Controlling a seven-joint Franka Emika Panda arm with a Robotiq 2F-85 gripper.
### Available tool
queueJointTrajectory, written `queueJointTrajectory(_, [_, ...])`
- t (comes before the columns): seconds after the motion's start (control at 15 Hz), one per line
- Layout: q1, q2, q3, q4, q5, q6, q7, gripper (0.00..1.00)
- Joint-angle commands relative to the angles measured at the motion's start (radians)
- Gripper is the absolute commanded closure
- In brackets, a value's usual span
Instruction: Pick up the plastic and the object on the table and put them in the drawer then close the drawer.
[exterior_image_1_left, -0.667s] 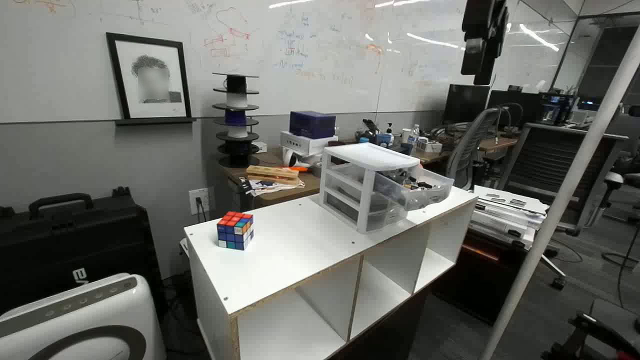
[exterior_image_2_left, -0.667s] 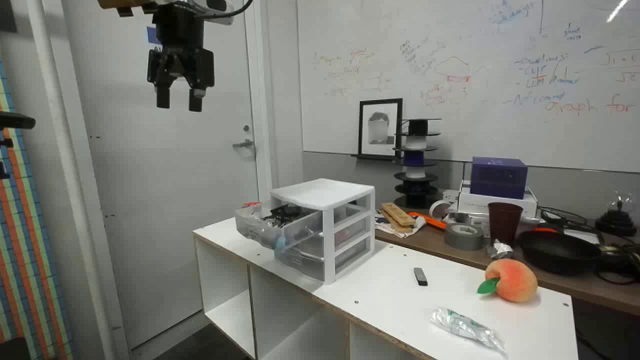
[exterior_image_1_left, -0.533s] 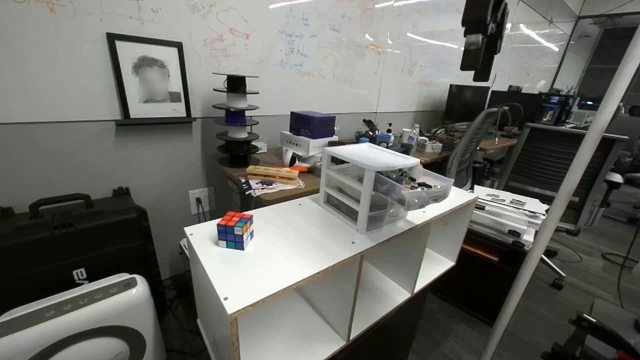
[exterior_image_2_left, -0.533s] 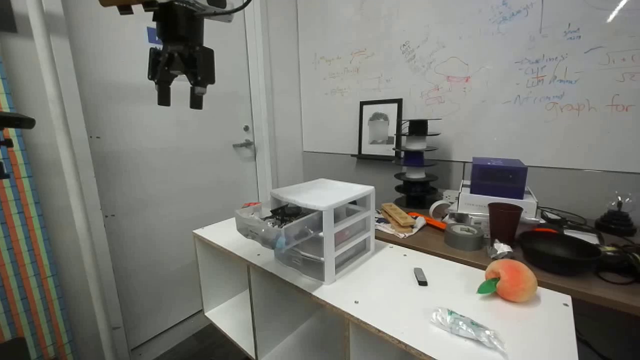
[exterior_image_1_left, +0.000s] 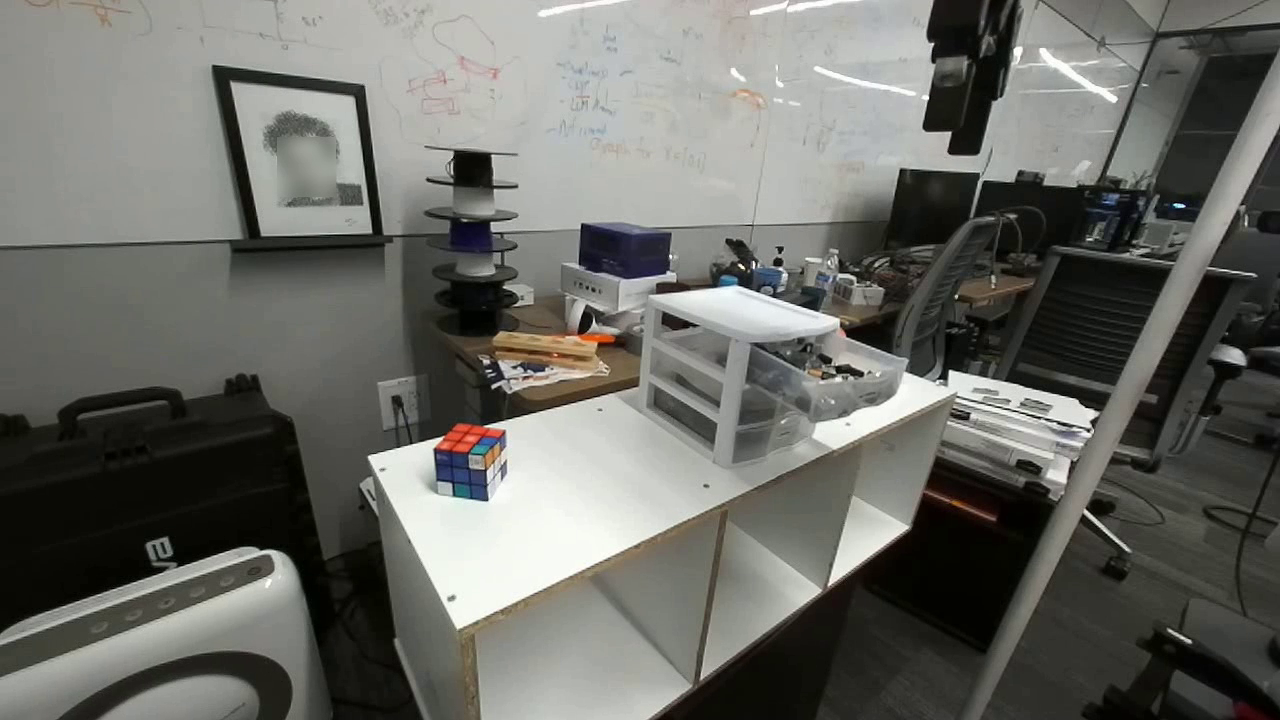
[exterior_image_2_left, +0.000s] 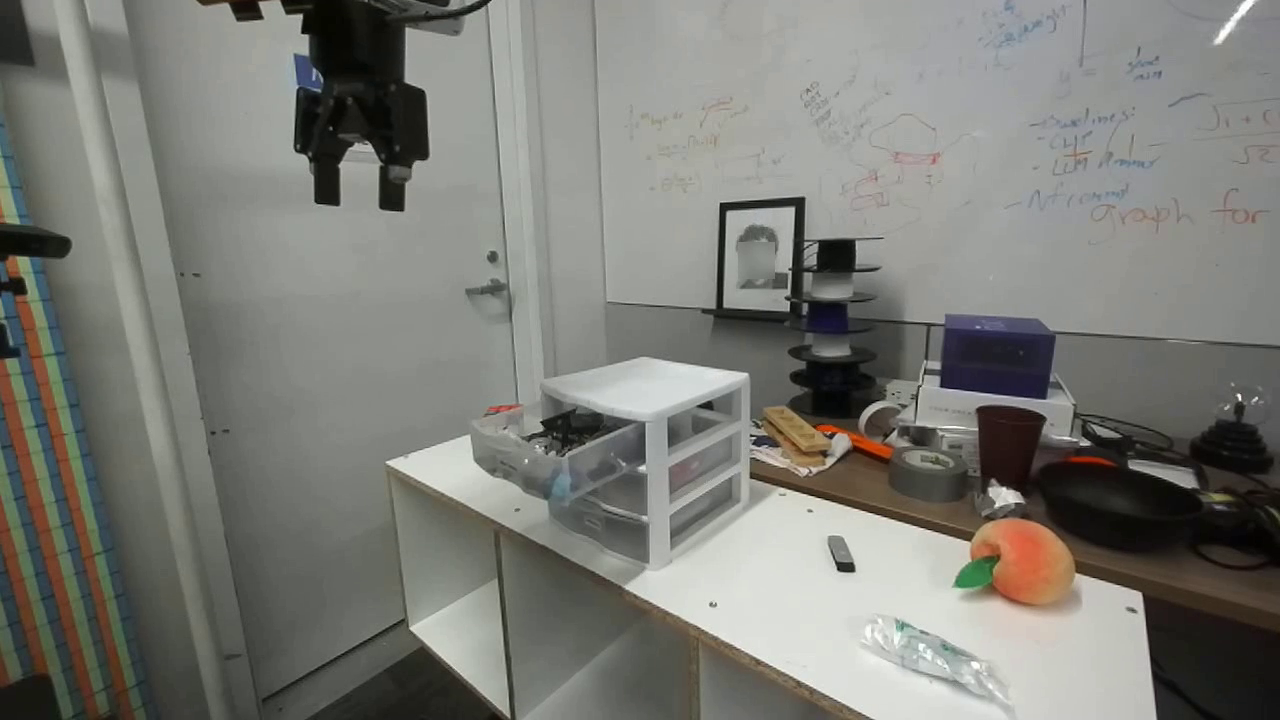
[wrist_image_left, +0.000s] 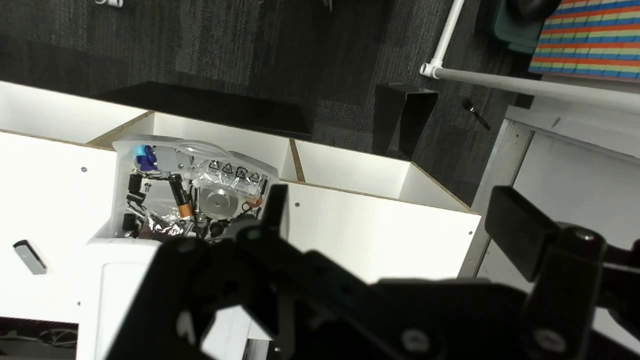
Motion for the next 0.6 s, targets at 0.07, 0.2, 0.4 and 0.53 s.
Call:
queueJointTrajectory(0.07, [-0.014, 0.015, 0.005, 0.035, -0.037, 0.02, -0.024, 0.0])
queueJointTrajectory(0.2, [-0.03, 0.042, -0.008, 0.094, -0.104, 0.015, -0.063, 0.0])
queueJointTrajectory(0.4, [-0.068, 0.06, -0.046, 0.165, -0.159, 0.058, -0.089, 0.0])
queueJointTrajectory(0.53, [-0.1, 0.067, -0.087, 0.194, -0.151, 0.093, -0.111, 0.0])
